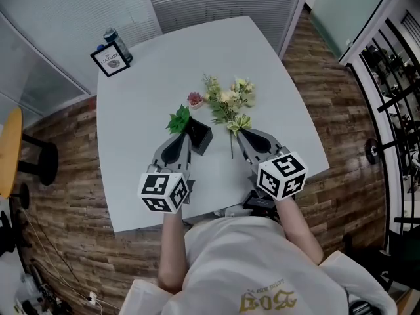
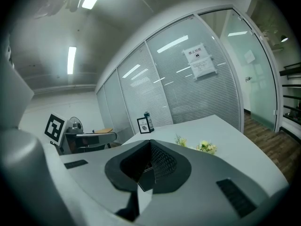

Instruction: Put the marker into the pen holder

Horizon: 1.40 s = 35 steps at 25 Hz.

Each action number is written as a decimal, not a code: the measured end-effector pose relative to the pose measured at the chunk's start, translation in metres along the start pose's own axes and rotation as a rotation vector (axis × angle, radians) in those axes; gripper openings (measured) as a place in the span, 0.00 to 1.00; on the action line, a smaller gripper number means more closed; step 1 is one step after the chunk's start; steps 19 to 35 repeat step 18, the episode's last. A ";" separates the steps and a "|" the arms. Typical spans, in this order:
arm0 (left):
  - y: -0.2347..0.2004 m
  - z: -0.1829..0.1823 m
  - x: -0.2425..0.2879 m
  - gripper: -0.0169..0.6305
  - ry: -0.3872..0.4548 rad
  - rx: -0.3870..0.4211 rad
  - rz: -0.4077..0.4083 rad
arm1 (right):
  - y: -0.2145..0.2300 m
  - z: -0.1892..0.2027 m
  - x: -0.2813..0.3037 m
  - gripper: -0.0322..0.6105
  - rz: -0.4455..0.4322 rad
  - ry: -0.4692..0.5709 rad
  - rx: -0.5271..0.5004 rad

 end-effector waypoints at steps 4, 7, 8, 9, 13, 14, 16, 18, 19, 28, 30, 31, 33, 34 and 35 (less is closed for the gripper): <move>0.000 0.001 0.001 0.05 -0.003 0.000 0.007 | 0.000 0.001 0.000 0.08 0.003 -0.001 0.005; 0.000 0.001 0.002 0.05 -0.005 0.003 0.009 | 0.001 0.000 0.000 0.08 0.005 -0.001 0.007; 0.000 0.002 0.003 0.05 -0.006 0.003 0.009 | 0.001 0.000 0.000 0.08 0.006 -0.001 0.007; -0.001 0.002 0.003 0.05 -0.008 0.003 0.009 | 0.001 0.000 0.001 0.08 0.007 -0.002 0.007; -0.005 0.005 0.005 0.05 -0.011 0.007 0.001 | 0.000 0.001 0.005 0.08 0.007 -0.008 0.001; -0.006 0.005 0.005 0.05 -0.010 0.009 -0.001 | -0.001 0.000 0.005 0.08 0.008 -0.009 -0.001; -0.009 0.005 0.005 0.05 -0.010 0.009 -0.005 | -0.002 0.000 0.008 0.08 0.008 -0.011 -0.001; -0.012 0.005 0.005 0.05 -0.009 0.006 -0.009 | -0.002 0.000 0.010 0.08 0.008 -0.012 0.000; -0.012 0.005 0.005 0.05 -0.009 0.006 -0.009 | -0.002 0.000 0.010 0.08 0.008 -0.012 0.000; -0.012 0.005 0.005 0.05 -0.009 0.006 -0.009 | -0.002 0.000 0.010 0.08 0.008 -0.012 0.000; -0.012 0.005 0.005 0.05 -0.009 0.006 -0.009 | -0.002 0.000 0.010 0.08 0.008 -0.012 0.000; -0.012 0.005 0.005 0.05 -0.009 0.006 -0.009 | -0.002 0.000 0.010 0.08 0.008 -0.012 0.000; -0.012 0.005 0.005 0.05 -0.009 0.006 -0.009 | -0.002 0.000 0.010 0.08 0.008 -0.012 0.000; -0.012 0.005 0.005 0.05 -0.009 0.006 -0.009 | -0.002 0.000 0.010 0.08 0.008 -0.012 0.000; -0.012 0.005 0.005 0.05 -0.009 0.006 -0.009 | -0.002 0.000 0.010 0.08 0.008 -0.012 0.000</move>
Point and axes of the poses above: the fingertips, and each gripper's own axes: x forward along the fingers, y to its right, z out of its underside, the point moved 1 cm from there along -x, backward along the fingers, and after that the axes turned 7 degrees about x, right-handed, at the moved point
